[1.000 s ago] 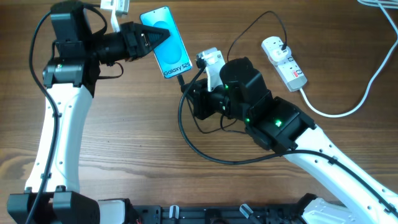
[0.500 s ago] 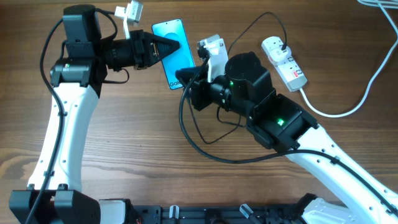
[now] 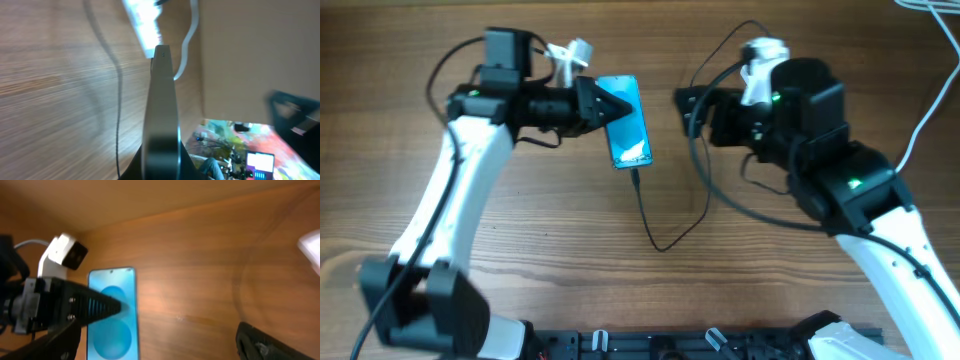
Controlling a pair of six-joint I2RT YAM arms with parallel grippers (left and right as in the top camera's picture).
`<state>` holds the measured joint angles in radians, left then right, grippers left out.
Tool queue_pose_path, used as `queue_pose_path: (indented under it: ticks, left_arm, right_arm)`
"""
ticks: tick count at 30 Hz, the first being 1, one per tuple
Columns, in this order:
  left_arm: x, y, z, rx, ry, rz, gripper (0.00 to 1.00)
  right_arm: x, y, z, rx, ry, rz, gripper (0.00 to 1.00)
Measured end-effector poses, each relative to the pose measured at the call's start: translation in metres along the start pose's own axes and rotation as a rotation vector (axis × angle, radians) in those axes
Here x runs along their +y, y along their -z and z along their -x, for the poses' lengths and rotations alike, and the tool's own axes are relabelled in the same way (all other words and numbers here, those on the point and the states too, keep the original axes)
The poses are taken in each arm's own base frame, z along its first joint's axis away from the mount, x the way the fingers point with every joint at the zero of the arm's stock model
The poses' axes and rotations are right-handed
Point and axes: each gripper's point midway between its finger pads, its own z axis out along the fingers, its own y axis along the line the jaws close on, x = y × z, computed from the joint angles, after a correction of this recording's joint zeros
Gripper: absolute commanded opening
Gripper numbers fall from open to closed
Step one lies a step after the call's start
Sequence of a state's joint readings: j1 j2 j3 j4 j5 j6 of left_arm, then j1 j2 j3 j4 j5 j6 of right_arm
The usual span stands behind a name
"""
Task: Plug charger to phone and switch on socket
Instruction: 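Lower the phone onto the table and open the left gripper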
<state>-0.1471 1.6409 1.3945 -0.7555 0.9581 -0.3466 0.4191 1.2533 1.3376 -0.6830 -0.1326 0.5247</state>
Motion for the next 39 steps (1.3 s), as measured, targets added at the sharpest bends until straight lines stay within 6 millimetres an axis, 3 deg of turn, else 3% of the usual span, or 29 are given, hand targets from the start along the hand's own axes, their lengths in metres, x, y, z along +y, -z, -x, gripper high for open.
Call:
queue_pose_path:
  ticks: [1,7,10,30,33,39]
  left_arm:
    - [0.021,-0.016,0.000,0.028,0.034,0.047,0.04]
    - [0.091,-0.075,0.009,0.097,0.070,0.098,0.04]
    - [0.107,-0.089,0.012,0.105,0.059,0.095,0.04]
    - [0.176,-0.126,0.013,0.100,0.069,0.218,0.07]
    - [0.178,-0.129,0.015,0.094,0.081,0.207,0.15]
    - [0.193,-0.131,0.016,0.083,0.096,0.260,0.20]
  right_arm:
    - [-0.011,0.001,-0.002,0.014,-0.020,-0.032,1.00]
    - [-0.060,0.010,-0.023,0.099,-0.074,-0.225,1.00]
    - [-0.069,0.013,-0.028,0.115,-0.074,-0.272,1.00]
    - [-0.086,-0.017,-0.041,0.193,-0.089,-0.335,1.00]
    - [-0.086,-0.018,-0.042,0.197,-0.090,-0.338,1.00]
    - [-0.086,-0.018,-0.042,0.197,-0.089,-0.338,1.00]
